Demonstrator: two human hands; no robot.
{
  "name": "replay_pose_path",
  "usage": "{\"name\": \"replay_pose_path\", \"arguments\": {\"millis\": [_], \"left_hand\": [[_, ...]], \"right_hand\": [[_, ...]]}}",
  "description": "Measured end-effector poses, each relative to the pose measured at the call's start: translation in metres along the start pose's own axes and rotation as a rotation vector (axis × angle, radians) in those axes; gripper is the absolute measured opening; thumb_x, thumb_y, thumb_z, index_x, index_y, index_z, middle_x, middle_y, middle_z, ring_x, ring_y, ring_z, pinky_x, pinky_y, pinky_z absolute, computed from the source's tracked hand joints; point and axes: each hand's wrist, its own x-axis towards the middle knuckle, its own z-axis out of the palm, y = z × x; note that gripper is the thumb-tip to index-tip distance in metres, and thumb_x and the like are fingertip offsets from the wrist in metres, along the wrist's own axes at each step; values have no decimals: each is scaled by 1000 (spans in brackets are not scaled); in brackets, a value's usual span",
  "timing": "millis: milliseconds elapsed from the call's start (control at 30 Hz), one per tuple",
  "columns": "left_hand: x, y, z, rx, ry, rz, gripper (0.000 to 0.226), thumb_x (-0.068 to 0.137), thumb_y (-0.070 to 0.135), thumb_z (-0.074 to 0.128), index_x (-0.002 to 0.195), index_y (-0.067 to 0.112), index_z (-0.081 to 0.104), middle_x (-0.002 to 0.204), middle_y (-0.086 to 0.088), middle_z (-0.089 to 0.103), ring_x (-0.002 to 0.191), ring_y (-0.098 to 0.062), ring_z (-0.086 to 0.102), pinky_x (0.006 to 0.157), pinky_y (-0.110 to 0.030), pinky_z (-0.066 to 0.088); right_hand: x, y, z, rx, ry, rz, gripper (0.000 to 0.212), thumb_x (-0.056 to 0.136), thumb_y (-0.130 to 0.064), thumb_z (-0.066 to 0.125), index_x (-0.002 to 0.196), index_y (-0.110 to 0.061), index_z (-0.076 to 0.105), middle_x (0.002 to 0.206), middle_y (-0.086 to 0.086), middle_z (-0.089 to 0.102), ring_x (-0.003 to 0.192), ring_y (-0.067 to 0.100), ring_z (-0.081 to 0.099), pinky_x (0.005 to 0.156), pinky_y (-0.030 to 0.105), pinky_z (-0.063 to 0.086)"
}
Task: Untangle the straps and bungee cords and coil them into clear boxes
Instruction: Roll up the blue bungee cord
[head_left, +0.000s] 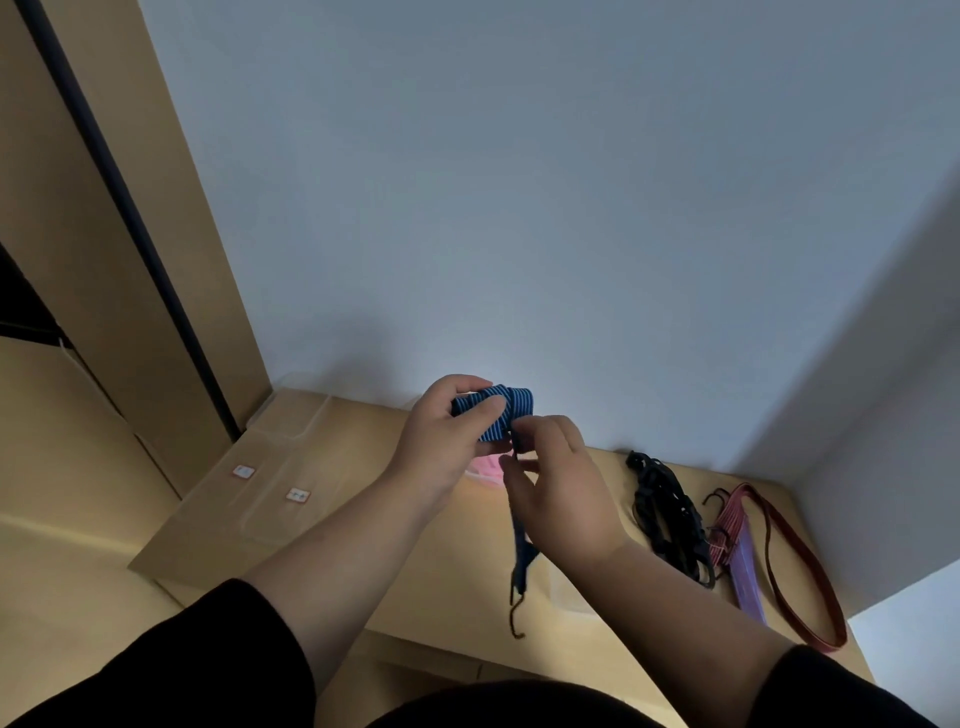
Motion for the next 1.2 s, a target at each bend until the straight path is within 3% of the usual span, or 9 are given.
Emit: {"name": "replay_pose_path", "arguments": {"millis": [100,200,367,467,533,700,900,1033,1200], "left_hand": [[3,4,-3,14,-71,3,16,75,25,75,90,26,71,99,-15,68,77,-25,72,57,-31,56],[4,7,-3,96,-148,46,23,69,36,74,91,29,70,88,-10,69,69,-27,63,58,-33,51],[9,12,-6,88,-159,26,13,75,32,72,88,29,68,68,0,65,47,-20,51,45,-27,43],[6,12,-5,82,-170,-20,9,80,27,68,88,24,66,60,-4,58,39,-20,43,39,-23,35],[5,10,-4,82,-153,-62,10,82,24,68,90,19,64,60,-6,53,40,-20,39,40,-22,30],[3,14,-4,90,-147,-296,15,89,22,64,94,10,56,65,-4,50,42,-12,33,36,-19,22],[0,18,-8,252,-218,-399,21,92,32,61,92,11,58,60,-1,48,42,-12,35,36,-20,23],[-1,19,-17,355,-351,-249,39,81,50,69,100,17,64,77,-5,55,59,-16,49,44,-25,30],[3,15,-34,383,-490,-91,32,83,20,68,114,27,66,67,7,49,54,-12,39,47,-26,30]], "right_hand": [[0,-6,-5,157,67,-14,15,95,-12,64,106,-22,66,101,-10,59,97,-5,57,83,7,44],[6,-12,-11,377,100,258,28,93,-12,70,91,-35,56,93,-6,64,82,-5,61,67,4,42],[14,-15,-19,605,-26,434,43,91,-15,75,117,-36,49,109,-6,59,78,12,70,56,12,49],[18,-16,-24,546,-159,337,49,92,-11,72,123,-43,52,112,1,65,70,9,69,60,13,50],[19,-14,-23,445,-219,220,53,92,-10,71,120,-51,53,105,-11,64,70,5,67,63,16,52],[17,-2,-20,21,-258,52,51,92,-28,72,140,-31,52,108,-18,56,100,-16,48,79,0,36],[10,4,-17,-93,-239,-7,31,91,-37,72,119,-30,63,84,-29,53,91,-26,46,77,-2,34],[17,5,-20,-29,-307,125,13,90,-39,68,85,-32,59,64,-29,62,59,-12,57,54,5,39],[29,3,-27,111,-371,202,23,90,-40,69,74,-25,62,67,-5,64,54,5,50,52,20,38]]}}
